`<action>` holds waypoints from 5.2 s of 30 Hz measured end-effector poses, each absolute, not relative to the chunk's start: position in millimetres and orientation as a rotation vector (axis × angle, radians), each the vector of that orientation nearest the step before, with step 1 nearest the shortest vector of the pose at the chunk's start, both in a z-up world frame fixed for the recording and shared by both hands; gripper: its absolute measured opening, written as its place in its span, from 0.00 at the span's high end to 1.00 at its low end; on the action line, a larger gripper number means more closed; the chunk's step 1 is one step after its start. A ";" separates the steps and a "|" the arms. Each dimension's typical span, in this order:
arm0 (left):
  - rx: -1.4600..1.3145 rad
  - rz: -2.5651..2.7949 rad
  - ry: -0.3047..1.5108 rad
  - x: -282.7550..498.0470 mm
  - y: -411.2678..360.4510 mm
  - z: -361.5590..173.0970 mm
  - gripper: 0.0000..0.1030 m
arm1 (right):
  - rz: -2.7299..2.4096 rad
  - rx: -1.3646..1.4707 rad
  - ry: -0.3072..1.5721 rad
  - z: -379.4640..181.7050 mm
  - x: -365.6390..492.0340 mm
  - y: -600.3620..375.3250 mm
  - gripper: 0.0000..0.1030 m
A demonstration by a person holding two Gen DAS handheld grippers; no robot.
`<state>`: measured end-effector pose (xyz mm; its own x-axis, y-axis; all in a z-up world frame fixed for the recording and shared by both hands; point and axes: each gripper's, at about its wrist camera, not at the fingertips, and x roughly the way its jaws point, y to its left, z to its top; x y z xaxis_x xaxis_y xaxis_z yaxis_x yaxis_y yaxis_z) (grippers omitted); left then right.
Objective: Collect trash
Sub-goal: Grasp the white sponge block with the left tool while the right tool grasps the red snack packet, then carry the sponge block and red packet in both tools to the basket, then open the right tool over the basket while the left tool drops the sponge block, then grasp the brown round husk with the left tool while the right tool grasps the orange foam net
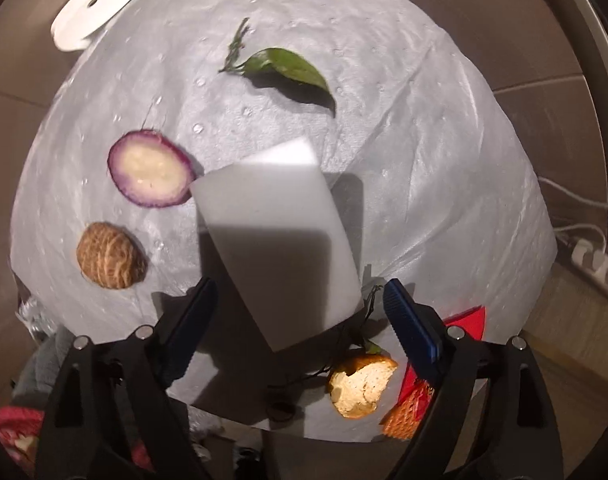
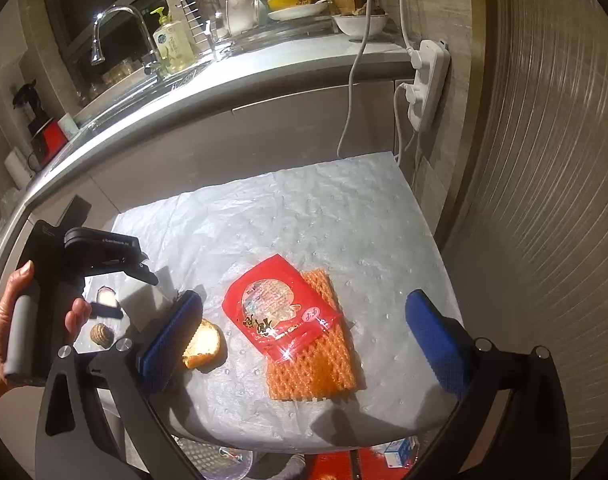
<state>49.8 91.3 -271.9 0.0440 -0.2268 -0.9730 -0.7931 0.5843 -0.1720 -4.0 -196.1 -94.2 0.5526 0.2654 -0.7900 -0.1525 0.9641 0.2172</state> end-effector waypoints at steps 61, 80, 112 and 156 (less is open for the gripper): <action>-0.065 0.091 0.982 -84.7 99.7 -70.3 0.38 | 0.612 0.162 0.929 -78.7 56.1 -116.2 0.93; 0.188 -0.232 0.938 -209.9 100.8 -67.7 0.38 | 0.558 0.198 1.029 -81.7 -213.0 -19.0 0.93; 0.301 -0.257 1.171 -268.9 143.9 -281.7 0.38 | 0.455 0.078 1.486 -510.3 -263.4 91.6 0.35; 0.189 -0.186 1.034 -125.4 114.0 -133.0 0.07 | 0.063 0.099 0.824 -30.8 -240.5 -82.3 0.02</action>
